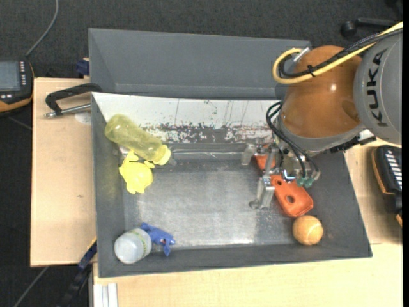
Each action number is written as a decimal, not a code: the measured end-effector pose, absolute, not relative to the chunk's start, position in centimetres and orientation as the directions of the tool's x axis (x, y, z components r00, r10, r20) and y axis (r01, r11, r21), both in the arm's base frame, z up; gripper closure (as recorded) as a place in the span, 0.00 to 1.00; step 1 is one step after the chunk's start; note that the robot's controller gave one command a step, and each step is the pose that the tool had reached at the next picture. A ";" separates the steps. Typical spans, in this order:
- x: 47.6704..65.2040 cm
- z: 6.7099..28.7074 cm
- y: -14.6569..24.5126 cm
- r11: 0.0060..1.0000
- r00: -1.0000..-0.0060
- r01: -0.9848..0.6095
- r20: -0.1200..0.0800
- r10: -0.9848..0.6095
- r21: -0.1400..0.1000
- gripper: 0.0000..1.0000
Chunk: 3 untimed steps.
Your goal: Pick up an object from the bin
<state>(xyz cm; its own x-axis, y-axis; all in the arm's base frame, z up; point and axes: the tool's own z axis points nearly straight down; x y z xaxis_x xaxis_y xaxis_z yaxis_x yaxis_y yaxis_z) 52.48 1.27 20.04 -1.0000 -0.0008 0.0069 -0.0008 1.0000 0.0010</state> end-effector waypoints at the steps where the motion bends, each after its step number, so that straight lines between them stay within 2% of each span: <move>1: 52.6 20.5 1.3 1.000 -1.000 0.000 -0.002 0.000 0.001 0.00; 2: 54.3 17.5 -3.2 0.998 -0.998 -0.063 -0.002 -0.063 0.003 0.00; 3: 53.7 15.0 -5.5 1.000 -1.000 -0.006 -0.002 -0.006 -0.001 0.00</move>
Offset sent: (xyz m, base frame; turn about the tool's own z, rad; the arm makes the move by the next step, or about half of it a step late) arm 0.0296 -0.0886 -0.0555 -0.1006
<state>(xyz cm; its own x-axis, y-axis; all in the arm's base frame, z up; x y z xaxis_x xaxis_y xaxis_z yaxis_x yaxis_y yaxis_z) 53.72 -5.47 15.02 -1.0000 -0.0060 -0.0021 -0.0060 1.0000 -0.0014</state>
